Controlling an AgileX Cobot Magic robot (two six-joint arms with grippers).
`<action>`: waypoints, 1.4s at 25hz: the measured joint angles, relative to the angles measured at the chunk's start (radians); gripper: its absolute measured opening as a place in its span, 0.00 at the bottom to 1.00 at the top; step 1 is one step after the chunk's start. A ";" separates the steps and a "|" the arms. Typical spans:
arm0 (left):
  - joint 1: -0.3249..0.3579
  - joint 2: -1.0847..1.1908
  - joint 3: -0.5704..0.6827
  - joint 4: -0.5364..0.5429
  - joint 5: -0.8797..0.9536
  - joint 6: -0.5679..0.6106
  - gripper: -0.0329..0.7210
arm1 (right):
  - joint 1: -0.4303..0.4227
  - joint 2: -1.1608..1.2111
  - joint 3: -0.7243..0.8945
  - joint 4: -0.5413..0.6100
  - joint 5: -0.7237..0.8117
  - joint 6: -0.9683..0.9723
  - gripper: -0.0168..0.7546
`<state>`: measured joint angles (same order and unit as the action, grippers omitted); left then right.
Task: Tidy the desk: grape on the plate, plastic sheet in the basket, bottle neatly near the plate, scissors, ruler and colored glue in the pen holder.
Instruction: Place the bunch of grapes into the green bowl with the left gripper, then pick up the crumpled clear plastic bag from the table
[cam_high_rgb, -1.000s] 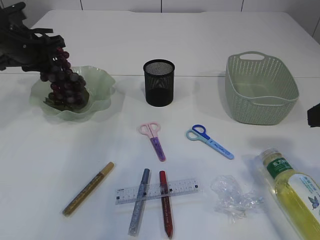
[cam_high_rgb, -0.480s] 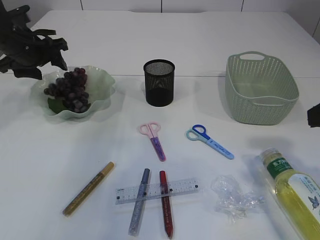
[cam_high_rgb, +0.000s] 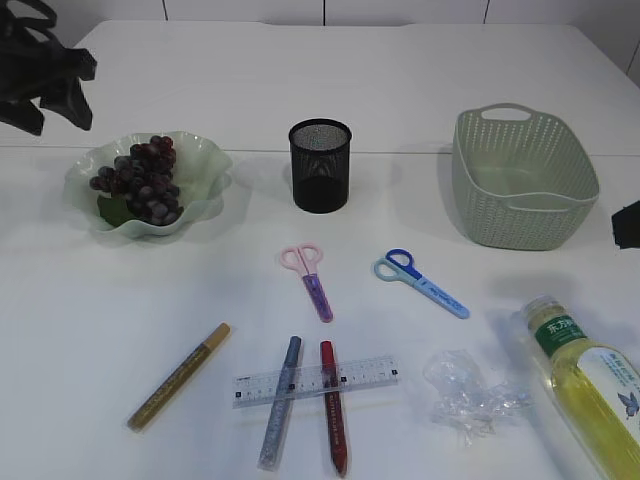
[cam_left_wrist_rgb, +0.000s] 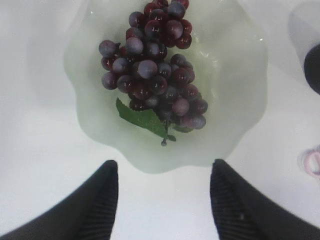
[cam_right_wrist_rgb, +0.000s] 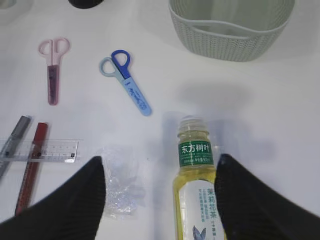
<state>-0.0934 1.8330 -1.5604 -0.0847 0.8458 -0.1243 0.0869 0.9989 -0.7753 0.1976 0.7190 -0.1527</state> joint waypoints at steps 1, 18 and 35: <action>0.000 -0.017 0.000 0.004 0.019 0.014 0.60 | 0.000 0.000 -0.006 0.008 -0.001 -0.002 0.71; 0.000 -0.396 0.466 -0.010 -0.006 0.056 0.50 | 0.000 0.000 -0.104 0.045 0.141 0.027 0.71; 0.000 -0.429 0.598 -0.082 -0.071 0.073 0.50 | 0.153 0.000 -0.105 0.046 0.270 0.405 0.66</action>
<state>-0.0934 1.4042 -0.9620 -0.1669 0.7753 -0.0511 0.2402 0.9989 -0.8802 0.2433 0.9891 0.2523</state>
